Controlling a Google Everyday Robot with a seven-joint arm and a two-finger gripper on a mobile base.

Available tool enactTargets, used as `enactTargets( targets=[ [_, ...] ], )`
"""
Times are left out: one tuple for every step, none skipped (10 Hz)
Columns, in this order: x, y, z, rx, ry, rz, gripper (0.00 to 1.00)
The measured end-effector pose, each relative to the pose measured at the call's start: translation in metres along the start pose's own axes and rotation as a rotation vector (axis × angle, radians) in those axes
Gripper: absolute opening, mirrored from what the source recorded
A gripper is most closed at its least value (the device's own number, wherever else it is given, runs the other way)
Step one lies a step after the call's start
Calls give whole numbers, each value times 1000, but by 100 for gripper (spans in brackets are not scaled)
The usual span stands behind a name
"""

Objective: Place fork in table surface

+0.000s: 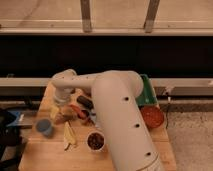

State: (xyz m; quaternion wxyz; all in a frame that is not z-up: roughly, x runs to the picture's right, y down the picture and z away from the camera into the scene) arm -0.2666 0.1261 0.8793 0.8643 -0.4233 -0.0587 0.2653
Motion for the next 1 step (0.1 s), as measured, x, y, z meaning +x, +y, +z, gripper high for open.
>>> enactTargets(
  targets=[
    [0, 0, 0, 0, 0, 0, 80]
  ],
)
